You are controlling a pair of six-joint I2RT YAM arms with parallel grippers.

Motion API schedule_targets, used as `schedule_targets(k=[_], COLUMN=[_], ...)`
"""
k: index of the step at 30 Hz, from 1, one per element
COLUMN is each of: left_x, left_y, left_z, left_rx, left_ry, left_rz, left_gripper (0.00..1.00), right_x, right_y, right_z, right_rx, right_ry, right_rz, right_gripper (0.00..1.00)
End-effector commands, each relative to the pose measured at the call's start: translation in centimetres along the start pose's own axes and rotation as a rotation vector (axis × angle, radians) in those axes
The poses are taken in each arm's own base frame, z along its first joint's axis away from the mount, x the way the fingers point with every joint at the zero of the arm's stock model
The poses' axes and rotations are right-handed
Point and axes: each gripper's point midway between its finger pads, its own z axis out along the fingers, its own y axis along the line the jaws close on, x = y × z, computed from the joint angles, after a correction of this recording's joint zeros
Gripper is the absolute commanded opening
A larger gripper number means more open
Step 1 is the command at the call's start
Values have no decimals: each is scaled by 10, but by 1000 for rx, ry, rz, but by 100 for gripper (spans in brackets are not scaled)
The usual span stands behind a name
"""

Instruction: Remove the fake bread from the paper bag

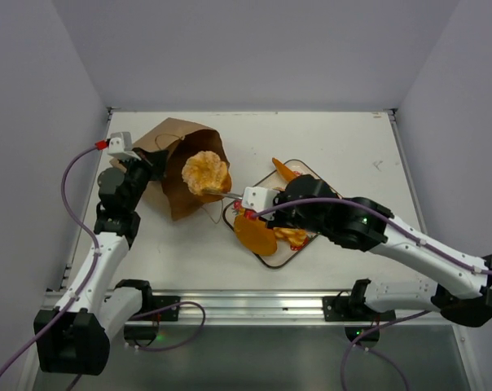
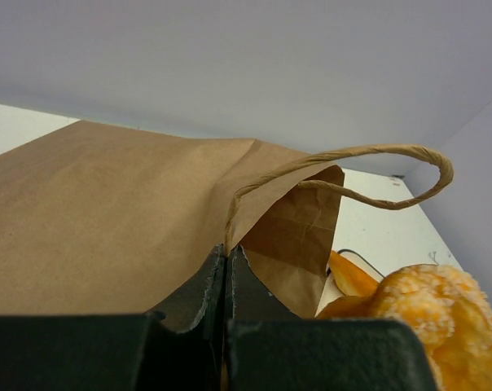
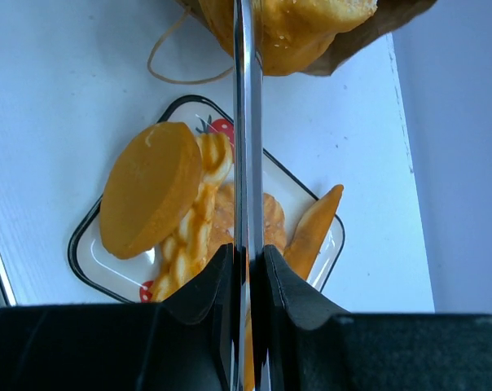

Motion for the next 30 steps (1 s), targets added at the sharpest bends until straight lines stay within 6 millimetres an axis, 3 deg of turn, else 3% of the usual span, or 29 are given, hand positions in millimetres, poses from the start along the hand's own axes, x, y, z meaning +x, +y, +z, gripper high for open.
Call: schedule_targets(k=[1, 7, 10, 23, 30], left_x=[-35, -38, -37, -37, -35], left_y=[-4, -6, -6, -6, -8], left_z=[7, 9, 8, -2, -4], left_rx=[-21, -19, -19, -30, -18], left_ry=[-89, -90, -80, -71, -65], left_rz=[45, 42, 41, 63, 65], left_gripper=[0, 0, 0, 0, 0], right_x=[9, 58, 81, 162, 184], right_y=[-10, -31, -30, -1, 18], right_z=[-22, -48, -57, -75, -73], right_rx=[39, 166, 195, 210, 164], right_ry=[-28, 30, 69, 254, 296], right_rz=[39, 85, 109, 144, 174], right_gripper=[0, 0, 0, 0, 0])
